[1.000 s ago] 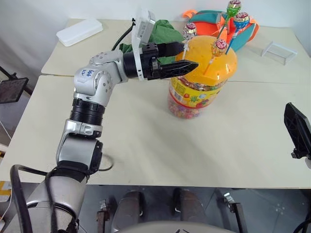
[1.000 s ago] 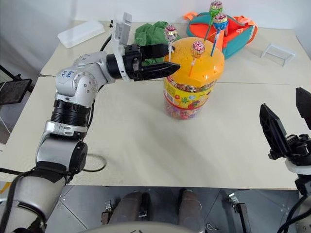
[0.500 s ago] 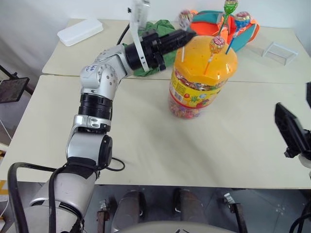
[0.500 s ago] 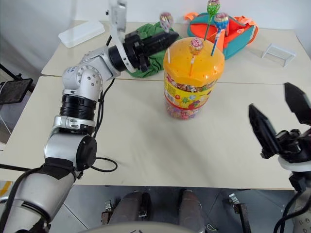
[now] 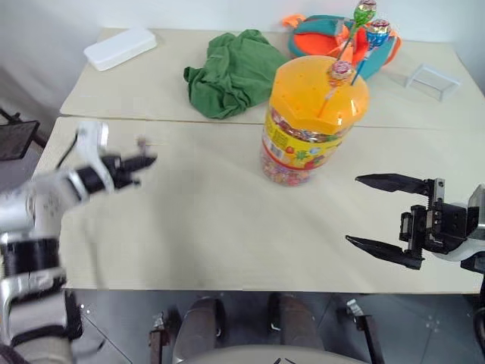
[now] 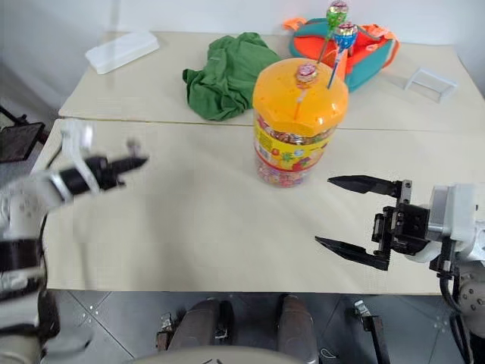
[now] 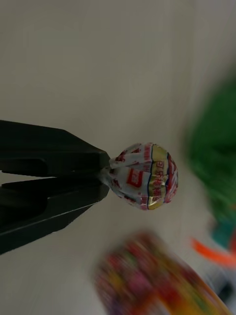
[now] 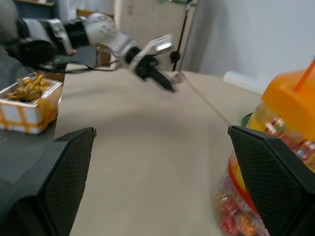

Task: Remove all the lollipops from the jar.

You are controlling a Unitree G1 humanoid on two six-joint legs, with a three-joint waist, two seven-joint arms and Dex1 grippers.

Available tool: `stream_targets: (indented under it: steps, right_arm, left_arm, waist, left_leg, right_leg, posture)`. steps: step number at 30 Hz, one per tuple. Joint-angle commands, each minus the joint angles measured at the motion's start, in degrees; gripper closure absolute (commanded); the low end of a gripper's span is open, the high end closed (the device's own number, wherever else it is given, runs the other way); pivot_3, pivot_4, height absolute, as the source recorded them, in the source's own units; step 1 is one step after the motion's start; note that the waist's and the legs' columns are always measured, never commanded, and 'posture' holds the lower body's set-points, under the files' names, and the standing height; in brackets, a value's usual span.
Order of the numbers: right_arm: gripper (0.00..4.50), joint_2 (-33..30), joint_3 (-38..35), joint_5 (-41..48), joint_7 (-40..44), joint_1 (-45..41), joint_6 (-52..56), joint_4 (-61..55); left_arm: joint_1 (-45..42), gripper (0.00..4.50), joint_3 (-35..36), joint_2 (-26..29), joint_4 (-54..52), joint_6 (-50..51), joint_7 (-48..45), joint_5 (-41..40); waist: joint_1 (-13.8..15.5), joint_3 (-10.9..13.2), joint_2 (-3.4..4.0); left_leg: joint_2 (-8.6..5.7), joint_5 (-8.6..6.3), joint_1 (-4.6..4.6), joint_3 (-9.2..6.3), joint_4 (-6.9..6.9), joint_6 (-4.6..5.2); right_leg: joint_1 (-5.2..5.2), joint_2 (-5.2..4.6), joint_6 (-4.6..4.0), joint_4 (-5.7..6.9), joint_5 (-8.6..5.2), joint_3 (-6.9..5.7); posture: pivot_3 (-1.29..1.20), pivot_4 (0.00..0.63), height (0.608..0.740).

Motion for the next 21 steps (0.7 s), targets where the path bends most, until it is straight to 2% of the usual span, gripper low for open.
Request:
stream_targets:
  steps: [1, 3, 8, 12, 14, 16, 19, 21]
  right_arm:
    - [0.00, -0.1, -0.5, -2.4, 4.7, -0.9, -3.3, 3.9]
    - [0.00, 0.3, -0.6, -3.1, 6.0, -1.5, -4.1, 6.1]
    - [0.00, 0.9, -1.0, -3.8, 6.7, -2.0, -5.0, 8.3]
    - [0.00, 1.8, -3.4, -2.0, 2.7, -0.6, -2.5, 6.4]
    - [0.00, 2.9, -6.9, 0.5, -1.0, 1.0, -0.8, 4.9]
    - [0.00, 3.7, -9.0, 1.3, -3.3, 1.9, -0.2, 4.0]
    - [0.00, 6.8, -14.9, 3.8, -8.9, 5.0, 0.5, 1.8]
    - [0.00, 8.9, -17.6, 4.6, -11.8, 7.0, 0.2, -0.1]
  left_arm:
    - [9.8, 4.48, 5.6, 1.0, -9.6, 1.7, 3.1, 0.3]
    - [15.6, 4.48, 6.4, 0.9, -12.1, 1.7, 3.4, 0.7]
    - [19.3, 3.19, 6.0, 2.2, -13.1, -3.1, 3.3, 3.1]
    - [15.3, 2.01, 3.5, 7.5, -9.3, -13.2, -5.0, 5.1]
    - [9.2, 2.01, 2.0, 9.3, -6.1, -23.8, -14.7, 4.9]
    - [4.3, 2.01, 0.5, 9.4, -3.9, -30.0, -21.5, 4.4]
    - [-10.7, 2.01, -4.9, 3.7, -3.9, -30.5, -29.3, -0.8]
    - [-19.8, 2.01, -8.1, -2.4, -3.7, -29.1, -29.0, -3.0]
  waist:
    - [0.6, 0.0, -0.13]
    - [0.7, -0.1, -0.09]
    - [0.3, -0.2, 0.20]
    - [0.4, -0.2, 0.22]
    - [0.7, -0.2, 0.22]
    - [1.0, -0.2, 0.21]
    - [1.7, -0.2, 0.19]
    - [2.4, -0.2, 0.19]
  left_leg:
    - [0.02, -0.01, -0.02, -0.01, 0.03, 0.00]
    - [0.02, -0.07, 0.11, -0.05, 0.03, -0.02]
    - [0.12, -0.13, 0.26, 0.11, -0.05, -0.13]
    - [0.12, -0.14, 0.42, 0.25, -0.06, -0.24]
    - [0.15, -0.16, 0.41, 0.30, -0.06, -0.31]
    - [0.16, -0.16, 0.26, 0.23, -0.03, -0.31]
    - [0.07, -0.18, 0.07, 0.29, 0.01, -0.28]
    - [0.01, -0.19, 0.03, 0.59, 0.04, -0.28]
  right_leg:
    - [0.02, 0.00, 0.00, -0.05, 0.00, 0.03]
    - [0.19, -0.04, 0.00, -0.14, 0.00, 0.05]
    - [0.15, 0.03, -0.06, -0.08, -0.03, 0.10]
    - [0.15, 0.14, -0.19, 0.07, -0.10, 0.19]
    - [0.10, 0.27, -0.25, 0.04, -0.13, 0.25]
    - [0.04, 0.27, -0.26, 0.02, -0.13, 0.18]
    - [-0.06, 0.27, -0.19, -0.04, -0.08, 0.15]
    - [-0.03, 0.31, -0.13, 0.00, -0.04, 0.10]
  posture:
    - [0.00, 0.150, 0.740]
    - [0.00, 0.150, 0.740]
    - [0.00, 0.150, 0.740]
    - [0.00, 0.150, 0.740]
    - [0.00, 0.150, 0.740]
    - [0.00, 0.150, 0.740]
    - [0.00, 0.150, 0.740]
    - [0.00, 0.150, 0.740]
